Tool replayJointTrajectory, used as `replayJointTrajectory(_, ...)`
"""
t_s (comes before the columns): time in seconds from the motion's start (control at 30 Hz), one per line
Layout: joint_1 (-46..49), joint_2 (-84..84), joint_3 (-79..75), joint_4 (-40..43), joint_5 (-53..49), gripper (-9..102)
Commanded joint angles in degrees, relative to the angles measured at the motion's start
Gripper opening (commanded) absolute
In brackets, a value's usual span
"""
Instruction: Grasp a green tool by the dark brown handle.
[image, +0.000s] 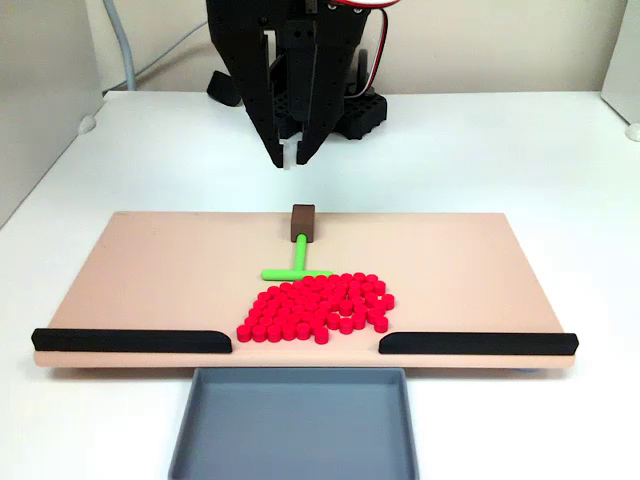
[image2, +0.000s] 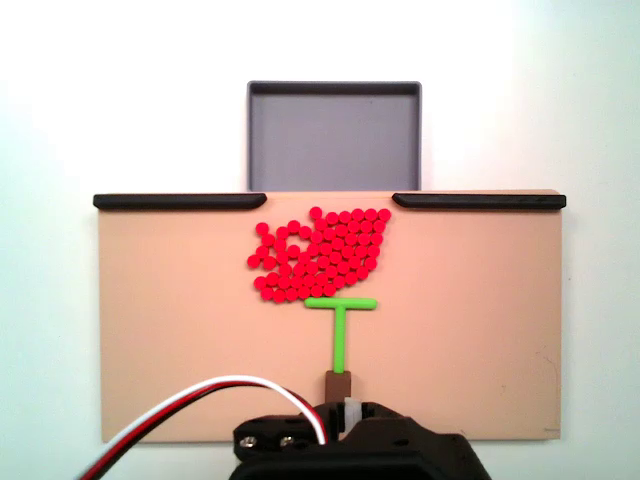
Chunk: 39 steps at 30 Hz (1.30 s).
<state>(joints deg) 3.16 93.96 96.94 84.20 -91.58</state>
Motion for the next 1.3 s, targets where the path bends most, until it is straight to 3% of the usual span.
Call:
replayJointTrajectory(0.0, -0.7, 2.3, -1.0, 0.1, 0.4, 0)
replayJointTrajectory(1.27, 0.3, 0.8, 3.9, -0.7, -2.2, 1)
